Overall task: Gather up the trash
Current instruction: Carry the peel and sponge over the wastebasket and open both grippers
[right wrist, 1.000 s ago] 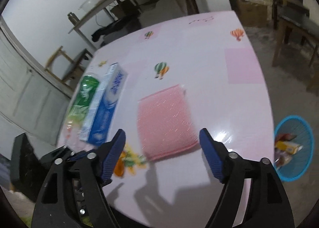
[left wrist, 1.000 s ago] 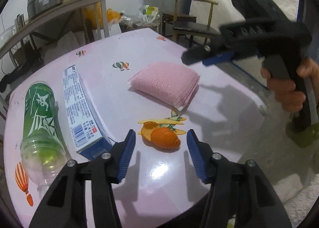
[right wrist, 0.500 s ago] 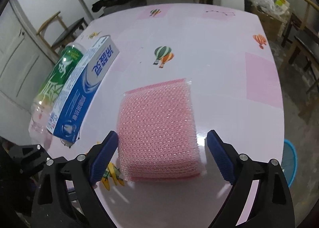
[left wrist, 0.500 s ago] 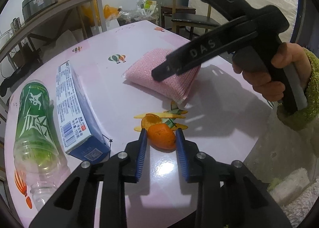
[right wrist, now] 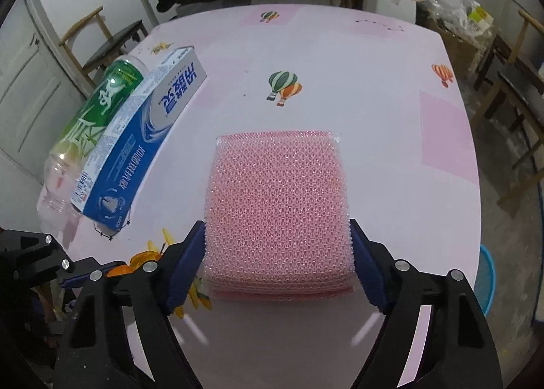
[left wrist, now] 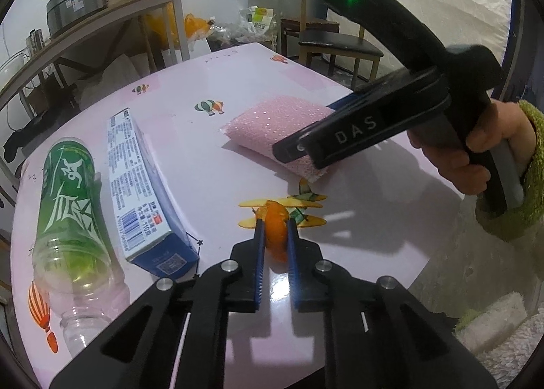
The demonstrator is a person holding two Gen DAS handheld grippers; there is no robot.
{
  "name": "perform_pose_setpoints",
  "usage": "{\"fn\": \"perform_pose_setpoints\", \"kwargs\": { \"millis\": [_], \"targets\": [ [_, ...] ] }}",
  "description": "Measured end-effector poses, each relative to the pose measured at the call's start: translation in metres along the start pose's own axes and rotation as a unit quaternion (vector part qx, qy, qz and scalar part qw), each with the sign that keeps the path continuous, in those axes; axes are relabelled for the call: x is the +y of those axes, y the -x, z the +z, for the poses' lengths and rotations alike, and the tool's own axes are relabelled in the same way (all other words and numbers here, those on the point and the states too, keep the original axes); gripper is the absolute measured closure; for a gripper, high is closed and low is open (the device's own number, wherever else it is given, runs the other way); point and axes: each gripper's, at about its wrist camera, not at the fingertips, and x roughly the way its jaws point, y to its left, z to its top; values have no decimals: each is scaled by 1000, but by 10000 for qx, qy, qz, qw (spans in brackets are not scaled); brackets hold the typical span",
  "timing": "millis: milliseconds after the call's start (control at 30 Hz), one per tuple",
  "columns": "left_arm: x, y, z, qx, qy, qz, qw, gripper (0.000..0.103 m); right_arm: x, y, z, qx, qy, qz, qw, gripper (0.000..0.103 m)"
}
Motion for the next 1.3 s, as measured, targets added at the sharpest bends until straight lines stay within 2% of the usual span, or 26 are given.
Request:
{"fn": "perform_pose_setpoints", "kwargs": {
  "millis": [300, 433, 533, 633, 733, 833, 933, 1000, 1067, 1167, 1233, 1300],
  "targets": [
    [0, 21, 12, -268, 51, -92, 9996, 92, -19, 42, -15, -503, -639, 68, 9967, 30],
    [-2, 31, 33, -442, 93, -331, 9984, 92, -41, 73, -29, -901, -1099, 79, 9898, 30],
    [-6, 33, 57, -521, 165, -602, 9967, 92, -68, 106, -49, -1320, -1574, -100, 9786, 30],
    [-13, 26, 90, -432, 336, -1045, 9930, 92, -99, 135, -75, -1654, -2160, -419, 9614, 29],
    [-33, 1, 131, -12, 551, -1667, 9845, 92, -141, 155, -112, -1825, -2954, -743, 9348, 29],
    [-61, -25, 158, 326, 500, -2076, 9764, 92, -186, 158, -160, -1733, -3887, -878, 9006, 29],
    [-100, -59, 180, 741, 342, -2439, 9663, 92, -221, 146, -199, -1541, -4581, -747, 8723, 28],
    [-128, -87, 191, 1101, 331, -2705, 9558, 92, -239, 136, -215, -1441, -4895, -602, 8579, 28],
    [-150, -110, 201, 1355, 326, -2794, 9500, 92, -261, 122, -230, -1359, -5234, -381, 8403, 28],
    [-183, -142, 226, 1453, 234, -2841, 9474, 91, -289, 113, -231, -1407, -5417, -219, 8284, 26],
    [-200, -158, 246, 1369, 289, -3000, 9436, 89, -312, 105, -227, -1548, -5514, -56, 8197, 19],
    [-214, -173, 257, 1341, 274, -3006, 9439, 74, -330, 92, -222, -1605, -5543, 12, 8167, 8]
  ]
}}
